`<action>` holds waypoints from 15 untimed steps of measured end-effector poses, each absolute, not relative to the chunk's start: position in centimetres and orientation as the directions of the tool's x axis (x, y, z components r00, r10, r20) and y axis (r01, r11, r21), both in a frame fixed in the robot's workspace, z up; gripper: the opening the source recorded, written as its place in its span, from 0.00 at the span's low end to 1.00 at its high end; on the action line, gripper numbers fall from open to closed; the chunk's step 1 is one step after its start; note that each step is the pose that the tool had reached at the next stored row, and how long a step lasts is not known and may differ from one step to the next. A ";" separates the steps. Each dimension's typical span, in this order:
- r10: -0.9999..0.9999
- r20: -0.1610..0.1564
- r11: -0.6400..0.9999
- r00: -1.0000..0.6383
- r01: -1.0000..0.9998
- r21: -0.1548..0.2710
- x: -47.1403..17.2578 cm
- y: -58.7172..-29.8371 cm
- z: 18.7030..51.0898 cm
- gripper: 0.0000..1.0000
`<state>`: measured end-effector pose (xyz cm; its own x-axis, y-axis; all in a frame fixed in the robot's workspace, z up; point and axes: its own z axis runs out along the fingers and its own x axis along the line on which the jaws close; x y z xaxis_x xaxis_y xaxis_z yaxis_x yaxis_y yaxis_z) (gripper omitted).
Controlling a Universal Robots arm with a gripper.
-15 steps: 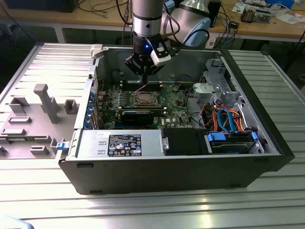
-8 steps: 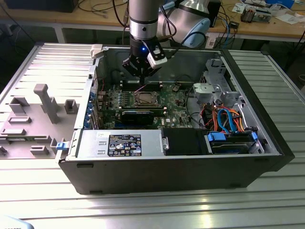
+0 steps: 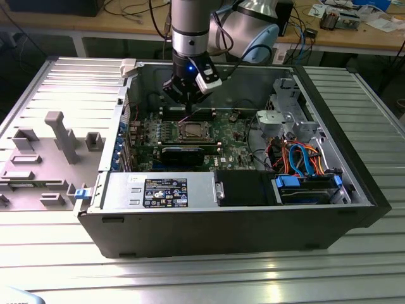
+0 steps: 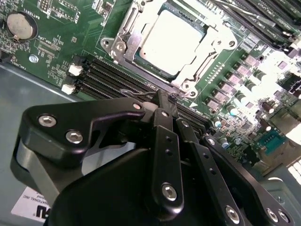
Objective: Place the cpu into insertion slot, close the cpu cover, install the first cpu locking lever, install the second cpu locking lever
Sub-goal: 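Install the first cpu locking lever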
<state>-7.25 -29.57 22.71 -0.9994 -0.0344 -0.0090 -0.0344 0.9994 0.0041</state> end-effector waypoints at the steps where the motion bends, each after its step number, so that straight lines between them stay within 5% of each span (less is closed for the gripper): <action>1: -0.034 -0.009 0.999 -0.999 -0.034 0.004 -7.2 -29.5 22.7 0.11; 15: -0.034 -0.008 0.999 -0.999 -0.035 0.004 -6.2 -29.3 21.3 0.11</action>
<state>-6.16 -29.27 21.28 -0.9994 -0.0345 -0.0082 -0.0345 0.9994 0.0041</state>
